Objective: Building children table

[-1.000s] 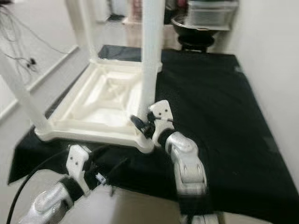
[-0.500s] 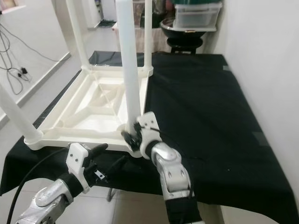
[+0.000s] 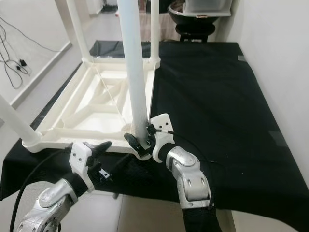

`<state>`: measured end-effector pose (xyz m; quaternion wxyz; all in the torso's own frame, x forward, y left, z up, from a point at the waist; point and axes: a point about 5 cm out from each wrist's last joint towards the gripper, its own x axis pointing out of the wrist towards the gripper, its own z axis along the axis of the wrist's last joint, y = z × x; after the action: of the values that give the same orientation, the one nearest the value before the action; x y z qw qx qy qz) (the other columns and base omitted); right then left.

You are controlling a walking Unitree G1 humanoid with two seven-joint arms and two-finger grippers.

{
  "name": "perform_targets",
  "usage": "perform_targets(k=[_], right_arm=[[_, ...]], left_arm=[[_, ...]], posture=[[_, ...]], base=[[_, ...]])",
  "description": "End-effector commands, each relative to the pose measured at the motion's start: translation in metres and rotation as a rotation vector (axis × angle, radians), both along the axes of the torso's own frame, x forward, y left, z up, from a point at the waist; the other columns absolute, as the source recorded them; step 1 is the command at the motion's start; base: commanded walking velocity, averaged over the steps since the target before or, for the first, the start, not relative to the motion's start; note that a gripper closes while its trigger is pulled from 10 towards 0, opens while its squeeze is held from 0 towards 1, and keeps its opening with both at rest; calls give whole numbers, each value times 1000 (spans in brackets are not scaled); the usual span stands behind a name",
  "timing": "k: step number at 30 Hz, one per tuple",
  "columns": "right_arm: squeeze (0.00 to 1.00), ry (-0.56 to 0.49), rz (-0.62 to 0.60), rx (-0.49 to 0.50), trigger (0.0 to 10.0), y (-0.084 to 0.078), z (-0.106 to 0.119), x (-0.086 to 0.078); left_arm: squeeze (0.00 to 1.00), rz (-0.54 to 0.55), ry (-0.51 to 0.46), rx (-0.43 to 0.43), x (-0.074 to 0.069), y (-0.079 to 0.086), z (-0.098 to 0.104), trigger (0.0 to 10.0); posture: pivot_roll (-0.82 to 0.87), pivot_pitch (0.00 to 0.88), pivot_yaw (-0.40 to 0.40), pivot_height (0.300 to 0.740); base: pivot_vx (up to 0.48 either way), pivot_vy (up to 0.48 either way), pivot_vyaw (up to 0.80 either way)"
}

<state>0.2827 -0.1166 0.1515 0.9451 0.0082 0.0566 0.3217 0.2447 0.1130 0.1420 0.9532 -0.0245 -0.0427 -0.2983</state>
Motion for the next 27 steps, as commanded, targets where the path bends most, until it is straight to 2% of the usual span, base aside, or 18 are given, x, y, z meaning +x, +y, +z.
perform_targets(k=[1,2,3,4,6,8,9,13,17,24,27], right_arm=[[314,20,54,25,10000,-4,-3,-15],[314,30,62,27,10000,-9,-6,-22],[0,41,40,26,10000,-17,-9,-26],[0,47,0,20,10000,-26,-12,-28],[0,49,-28,15,10000,-32,-14,-28],[0,36,-116,10,10000,-42,-16,-28],[0,29,-172,20,10000,-45,-17,-28],[0,24,-253,47,10000,-48,-20,-33],[0,17,-248,88,10000,-50,-18,-39],[0,-5,-233,67,10000,-52,-20,-49],[0,-4,-251,72,10000,-51,-22,-50]], left_arm=[[0,39,9,30,0,5,-3,10000],[0,49,9,39,1,6,-3,10000],[0,64,9,53,1,8,-4,10000],[0,84,11,63,2,10,-4,10000],[0,98,12,69,3,12,-4,10000],[0,126,14,81,4,14,-5,10000],[0,144,14,87,4,15,-5,10000],[0,184,17,98,4,19,-5,10000],[0,220,45,69,5,24,-8,10000],[0,259,100,51,3,33,-14,10000],[0,245,110,71,2,32,-16,10000]], posture=[[-11,120,45,740],[-11,120,45,740],[-21,124,45,740],[-27,124,50,740],[-27,124,50,740],[-28,126,53,740],[-28,127,57,740],[-27,130,59,740],[-36,129,64,740],[-46,126,69,740],[-44,123,70,740]], base=[[0,0,0],[0,0,0],[0,0,0],[0,0,0],[0,0,0],[0,0,0],[0,0,0],[0,0,0],[0,0,0],[0,0,0],[0,469,0]])
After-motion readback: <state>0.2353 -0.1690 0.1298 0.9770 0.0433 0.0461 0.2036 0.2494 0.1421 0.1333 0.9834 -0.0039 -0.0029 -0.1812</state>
